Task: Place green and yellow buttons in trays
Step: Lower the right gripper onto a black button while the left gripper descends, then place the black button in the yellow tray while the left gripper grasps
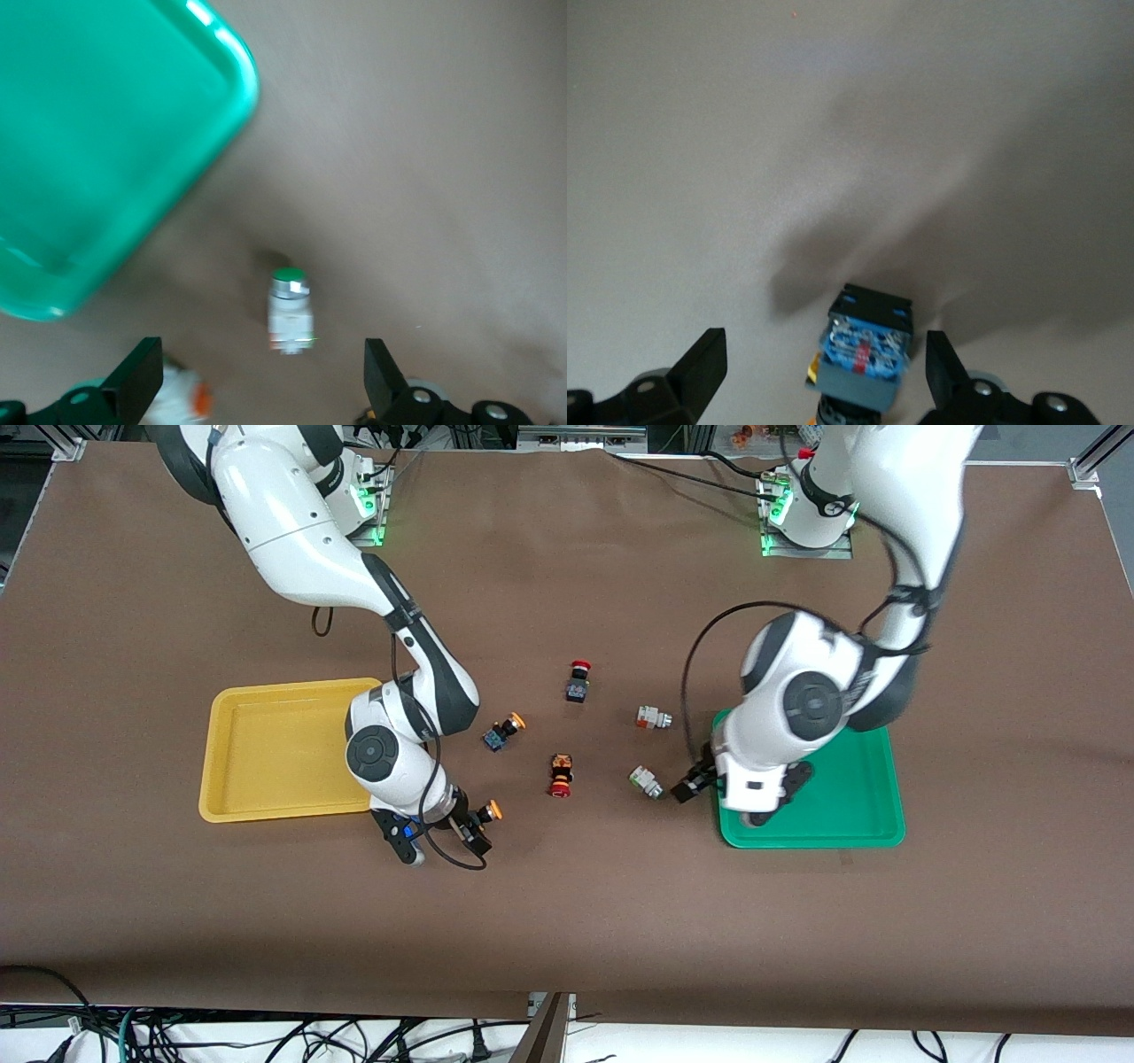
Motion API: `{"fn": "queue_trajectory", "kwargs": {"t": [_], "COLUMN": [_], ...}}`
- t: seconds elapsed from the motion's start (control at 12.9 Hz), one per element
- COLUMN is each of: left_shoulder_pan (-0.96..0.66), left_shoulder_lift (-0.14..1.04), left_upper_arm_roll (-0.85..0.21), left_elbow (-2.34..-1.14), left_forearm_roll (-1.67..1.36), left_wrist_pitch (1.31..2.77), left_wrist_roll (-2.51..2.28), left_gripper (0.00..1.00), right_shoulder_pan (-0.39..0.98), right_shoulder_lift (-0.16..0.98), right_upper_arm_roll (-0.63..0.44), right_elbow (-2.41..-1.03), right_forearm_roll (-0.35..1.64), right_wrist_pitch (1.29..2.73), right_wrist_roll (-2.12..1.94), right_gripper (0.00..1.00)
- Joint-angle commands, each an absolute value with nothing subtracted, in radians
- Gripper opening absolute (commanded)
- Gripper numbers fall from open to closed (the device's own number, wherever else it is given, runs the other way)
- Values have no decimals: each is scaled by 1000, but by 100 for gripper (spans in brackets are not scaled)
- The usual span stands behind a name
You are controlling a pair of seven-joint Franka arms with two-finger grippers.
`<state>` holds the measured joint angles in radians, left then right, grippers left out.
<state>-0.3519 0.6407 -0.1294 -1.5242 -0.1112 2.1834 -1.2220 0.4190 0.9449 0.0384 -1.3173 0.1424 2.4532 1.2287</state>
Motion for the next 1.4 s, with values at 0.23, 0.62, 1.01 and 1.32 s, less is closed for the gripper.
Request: {"fn": "queue_trajectory", "kwargs": {"t": [0.23,0.62,1.01,1.32], "left_shoulder_pan": [-414,-446,-463,-476], "left_shoulder_lift": [739,814,853,856], "left_upper_arm_roll": [-110,-107,-107,-81], "left_elbow": [-1467,-1466,-1466,-1473], "left_forearm_roll": [-109,-109,-78,-34], "left_wrist_pitch": [2238,2361,2396,2404], "left_wrist_roll": [-1364,-1364,-1362,-1359], "left_gripper": [100,100,100,76], "right_shoulder_pan": [425,339,334,310], "right_shoulder_lift": [971,821,496,497], "right_upper_arm_roll": [40,28,-240,-302], "right_elbow": [-1279,-1299,-1849,-2108], "right_forearm_roll": [192,187,170,195], "right_wrist_pitch": [2421,2044,2164,2465], "right_wrist_roll": [1214,883,181,37], "right_gripper": [8,0,0,32]}}
